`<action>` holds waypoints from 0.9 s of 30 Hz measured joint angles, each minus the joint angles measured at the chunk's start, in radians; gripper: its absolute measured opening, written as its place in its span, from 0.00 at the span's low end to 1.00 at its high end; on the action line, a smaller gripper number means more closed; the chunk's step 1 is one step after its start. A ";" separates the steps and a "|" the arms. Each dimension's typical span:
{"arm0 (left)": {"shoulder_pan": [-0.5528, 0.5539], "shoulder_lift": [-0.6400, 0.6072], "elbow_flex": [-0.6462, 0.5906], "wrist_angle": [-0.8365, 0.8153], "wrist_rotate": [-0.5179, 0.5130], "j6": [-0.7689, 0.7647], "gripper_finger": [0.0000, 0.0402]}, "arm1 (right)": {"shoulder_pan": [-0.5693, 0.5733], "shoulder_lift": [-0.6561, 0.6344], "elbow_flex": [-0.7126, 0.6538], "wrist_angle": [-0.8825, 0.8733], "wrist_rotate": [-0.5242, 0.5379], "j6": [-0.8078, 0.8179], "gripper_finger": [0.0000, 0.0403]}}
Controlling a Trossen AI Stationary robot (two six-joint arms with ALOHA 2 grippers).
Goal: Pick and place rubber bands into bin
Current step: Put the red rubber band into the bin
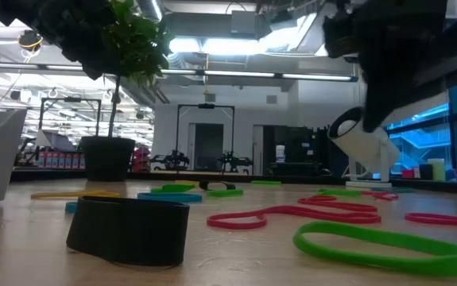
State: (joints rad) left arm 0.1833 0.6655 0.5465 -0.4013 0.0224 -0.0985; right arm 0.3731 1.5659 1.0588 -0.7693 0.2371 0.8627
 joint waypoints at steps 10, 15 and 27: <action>0.000 0.011 0.000 0.018 0.004 -0.018 0.00 | -0.009 0.186 0.000 0.175 -0.004 -0.292 0.33; -0.001 0.011 0.000 0.016 0.005 -0.095 0.00 | -0.016 0.260 0.000 0.189 -0.063 -0.262 0.32; -0.040 0.011 0.000 0.012 0.005 -0.117 0.00 | -0.016 0.310 0.006 0.205 -0.104 -0.055 0.03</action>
State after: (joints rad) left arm 0.1428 0.6769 0.5461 -0.3889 0.0277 -0.2153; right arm 0.3567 1.8758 1.0650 -0.5644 0.1329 0.8079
